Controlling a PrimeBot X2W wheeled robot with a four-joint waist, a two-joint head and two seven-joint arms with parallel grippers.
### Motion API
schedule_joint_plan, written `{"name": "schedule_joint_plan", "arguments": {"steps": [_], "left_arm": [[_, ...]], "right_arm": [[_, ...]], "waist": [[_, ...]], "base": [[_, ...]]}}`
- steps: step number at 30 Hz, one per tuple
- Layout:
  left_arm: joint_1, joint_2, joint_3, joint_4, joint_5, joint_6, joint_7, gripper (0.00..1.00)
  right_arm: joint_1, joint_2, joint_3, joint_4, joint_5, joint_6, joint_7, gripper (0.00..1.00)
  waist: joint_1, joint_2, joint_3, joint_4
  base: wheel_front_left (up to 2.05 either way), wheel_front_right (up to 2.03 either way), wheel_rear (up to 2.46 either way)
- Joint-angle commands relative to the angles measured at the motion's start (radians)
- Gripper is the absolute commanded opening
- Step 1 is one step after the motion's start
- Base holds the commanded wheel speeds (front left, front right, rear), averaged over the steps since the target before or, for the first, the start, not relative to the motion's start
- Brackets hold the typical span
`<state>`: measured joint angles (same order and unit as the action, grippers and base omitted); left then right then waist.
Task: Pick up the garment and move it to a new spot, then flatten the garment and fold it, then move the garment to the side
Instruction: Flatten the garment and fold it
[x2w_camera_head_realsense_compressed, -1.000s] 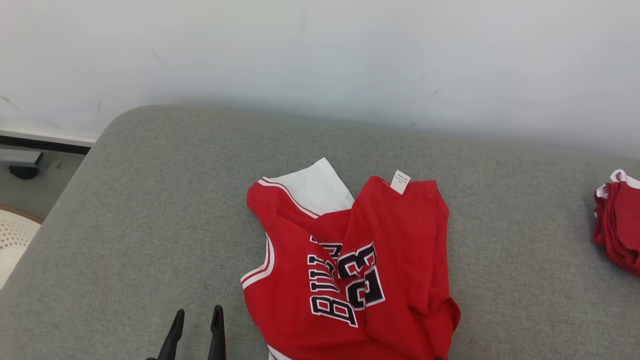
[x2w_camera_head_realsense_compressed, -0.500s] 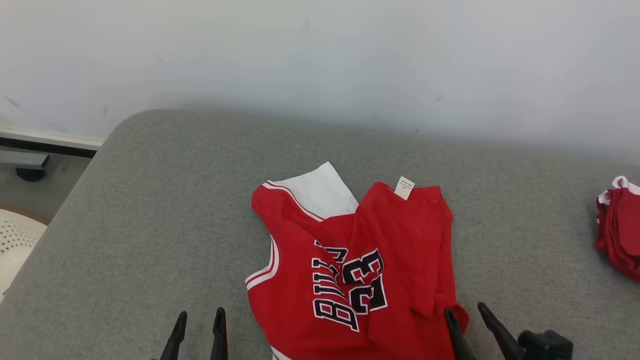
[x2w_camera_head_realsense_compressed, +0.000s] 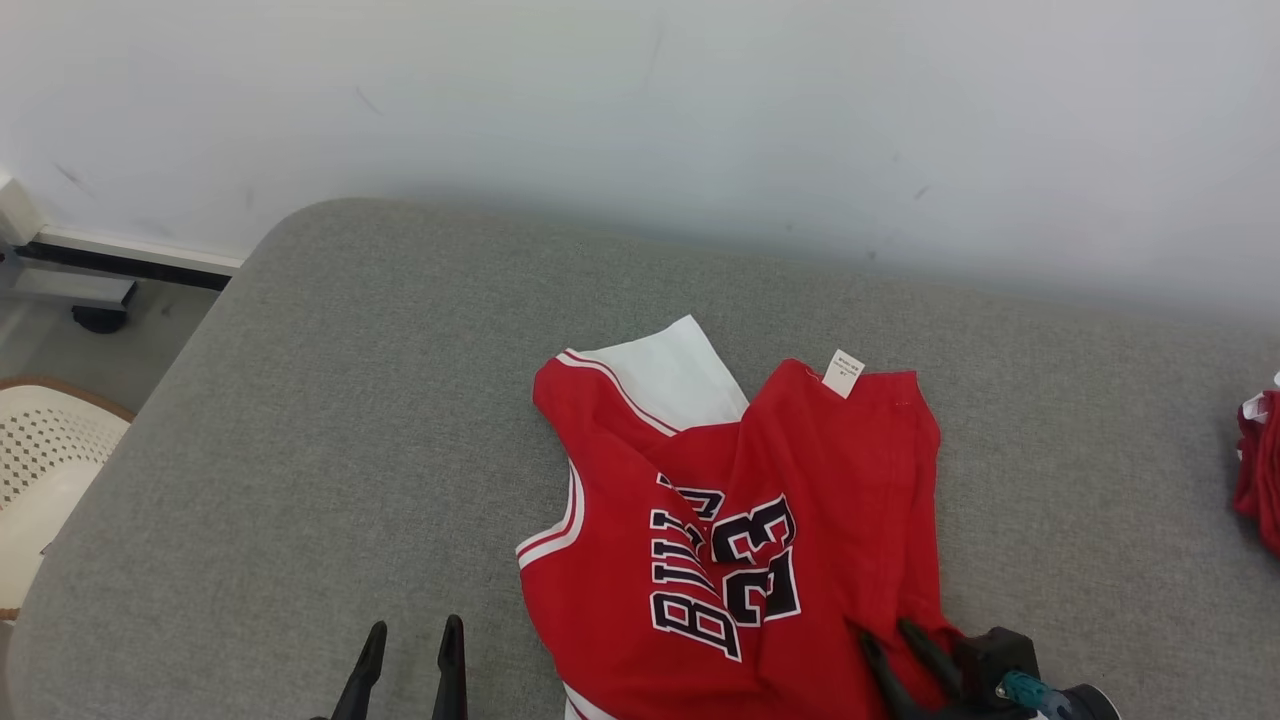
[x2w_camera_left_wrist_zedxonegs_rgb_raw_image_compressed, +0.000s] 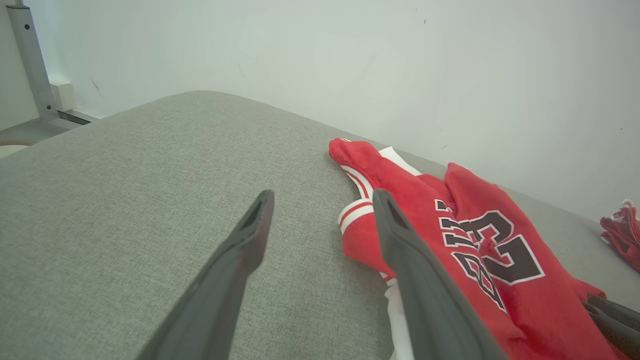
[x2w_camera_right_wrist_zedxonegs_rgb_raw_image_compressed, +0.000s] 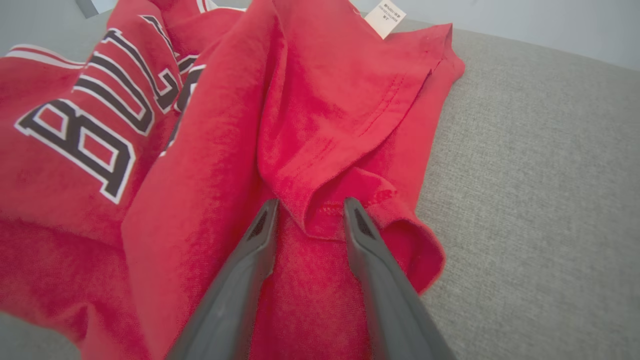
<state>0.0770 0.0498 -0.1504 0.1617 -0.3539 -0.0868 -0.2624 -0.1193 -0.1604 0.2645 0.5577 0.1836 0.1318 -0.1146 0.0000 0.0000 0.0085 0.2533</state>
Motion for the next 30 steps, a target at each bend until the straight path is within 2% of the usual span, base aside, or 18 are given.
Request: {"name": "schedule_joint_plan", "arguments": {"steps": [1,8,16,22,27,30], "left_arm": [[-0.006,0.001,0.003,-0.001,-0.003,0.004,-0.002,1.00],[-0.007,0.001,0.008,-0.005,-0.005,0.007,-0.002,1.00],[-0.007,0.001,0.009,-0.011,-0.007,0.011,-0.002,1.00],[-0.025,0.001,-0.007,-0.006,-0.014,0.012,-0.002,1.00],[-0.040,0.001,-0.013,0.000,-0.022,0.013,-0.002,1.00],[-0.037,0.001,-0.018,0.003,-0.026,0.015,-0.002,1.00]], "right_arm": [[-0.026,0.002,0.008,0.032,-0.001,-0.003,-0.015,0.00],[-0.104,0.014,0.011,0.122,0.053,-0.003,-0.098,0.00],[-0.195,-0.033,-0.006,0.023,0.162,-0.003,-0.118,0.00],[-0.309,-0.085,-0.010,-0.043,0.239,-0.003,-0.037,0.00],[-0.387,-0.070,-0.004,0.029,0.324,-0.003,0.037,0.00],[-0.444,-0.059,-0.004,0.148,0.358,-0.003,0.004,0.00]], "waist": [[0.0000,0.0000,0.003,0.001],[0.0000,0.0000,0.007,-0.001],[0.0000,0.0000,0.018,-0.017],[0.0000,0.0000,0.031,-0.002],[0.0000,0.0000,0.035,0.015],[0.0000,0.0000,0.035,0.019]], "base": [[0.00,0.00,0.00],[0.00,0.00,0.00],[0.00,0.00,0.00],[0.00,0.00,0.00],[0.00,0.00,0.00],[0.00,0.00,0.00]]}}
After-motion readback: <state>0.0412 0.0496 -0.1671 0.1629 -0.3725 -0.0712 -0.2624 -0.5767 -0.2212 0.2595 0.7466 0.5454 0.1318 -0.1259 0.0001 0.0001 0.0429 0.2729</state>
